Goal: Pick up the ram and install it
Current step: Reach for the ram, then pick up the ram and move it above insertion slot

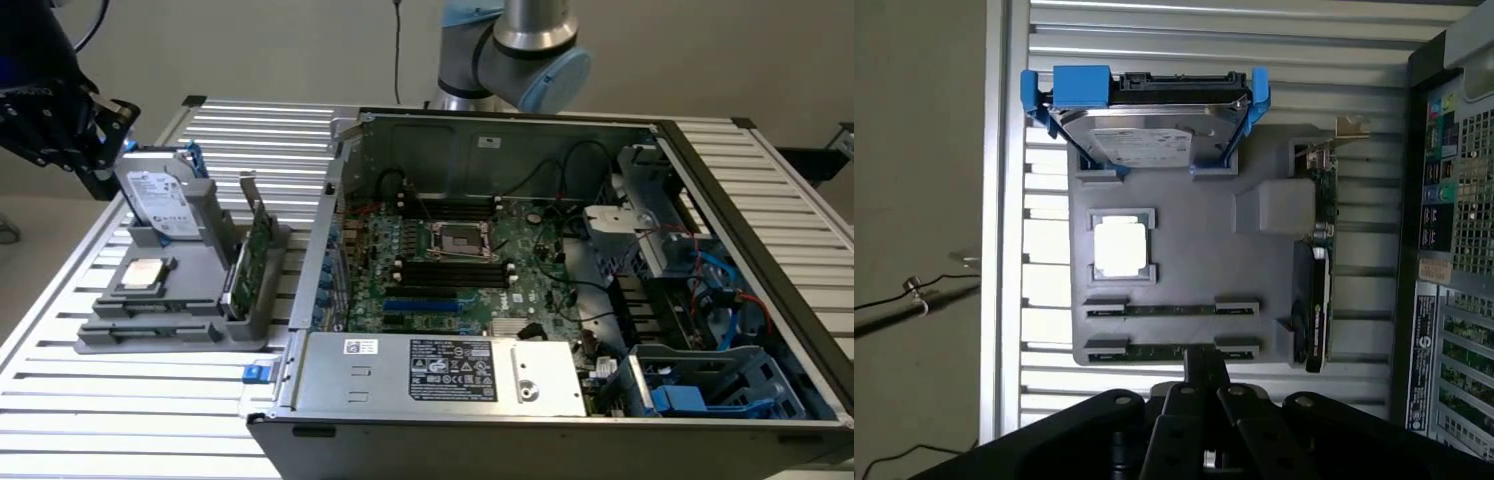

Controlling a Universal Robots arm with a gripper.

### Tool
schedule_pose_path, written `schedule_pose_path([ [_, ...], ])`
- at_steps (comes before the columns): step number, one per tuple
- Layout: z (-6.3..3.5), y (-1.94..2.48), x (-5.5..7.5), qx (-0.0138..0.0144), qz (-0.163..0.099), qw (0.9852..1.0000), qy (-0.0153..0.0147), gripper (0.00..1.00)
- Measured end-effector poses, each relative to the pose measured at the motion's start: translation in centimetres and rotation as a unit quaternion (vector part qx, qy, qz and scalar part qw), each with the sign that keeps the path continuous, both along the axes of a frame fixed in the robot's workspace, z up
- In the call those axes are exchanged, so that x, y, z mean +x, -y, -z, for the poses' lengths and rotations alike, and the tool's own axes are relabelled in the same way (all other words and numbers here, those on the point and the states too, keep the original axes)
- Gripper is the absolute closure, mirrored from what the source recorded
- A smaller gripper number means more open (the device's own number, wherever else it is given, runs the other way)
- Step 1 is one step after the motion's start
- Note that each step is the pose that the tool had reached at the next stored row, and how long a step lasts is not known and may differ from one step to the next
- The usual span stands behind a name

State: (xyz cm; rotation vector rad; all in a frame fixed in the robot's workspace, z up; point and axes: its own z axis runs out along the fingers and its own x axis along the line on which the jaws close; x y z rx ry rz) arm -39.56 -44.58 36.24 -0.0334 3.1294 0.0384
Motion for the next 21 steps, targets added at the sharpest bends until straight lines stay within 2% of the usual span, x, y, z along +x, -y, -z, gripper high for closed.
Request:
schedule_pose_path([
  [15, 0.02, -0.02, -0.21, 0.0000, 0.000, 1.0000, 0.0001, 0.89],
  [18, 0.02, -0.02, -0.23, -0.0002, -0.024, 0.9997, 0.0001, 0.89],
  [21, 0.04, -0.02, -0.23, -0.0002, -0.051, 0.9987, 0.0000, 0.89],
])
